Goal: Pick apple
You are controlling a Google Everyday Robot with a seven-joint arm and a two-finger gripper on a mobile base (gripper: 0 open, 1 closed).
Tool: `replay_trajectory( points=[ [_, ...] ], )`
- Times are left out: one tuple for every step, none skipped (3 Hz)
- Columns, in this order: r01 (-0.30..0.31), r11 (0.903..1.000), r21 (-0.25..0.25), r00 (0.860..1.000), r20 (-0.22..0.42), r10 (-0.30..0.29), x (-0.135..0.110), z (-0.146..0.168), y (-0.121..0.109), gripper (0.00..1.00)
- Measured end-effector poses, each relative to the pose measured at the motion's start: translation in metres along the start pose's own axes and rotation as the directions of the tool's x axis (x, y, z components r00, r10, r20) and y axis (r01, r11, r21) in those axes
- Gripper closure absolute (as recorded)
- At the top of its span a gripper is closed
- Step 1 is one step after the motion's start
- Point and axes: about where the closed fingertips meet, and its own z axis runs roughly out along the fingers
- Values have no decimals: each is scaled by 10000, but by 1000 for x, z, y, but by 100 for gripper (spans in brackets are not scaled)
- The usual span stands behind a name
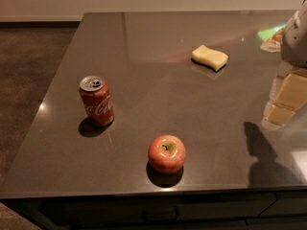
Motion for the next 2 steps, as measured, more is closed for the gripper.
replay_trajectory(
  points=[
    [0, 10000, 0, 10000, 0, 0, 0, 0, 0, 0],
    [34, 9999, -107, 9999, 140, -32, -3, 3, -1, 0]
  ],
)
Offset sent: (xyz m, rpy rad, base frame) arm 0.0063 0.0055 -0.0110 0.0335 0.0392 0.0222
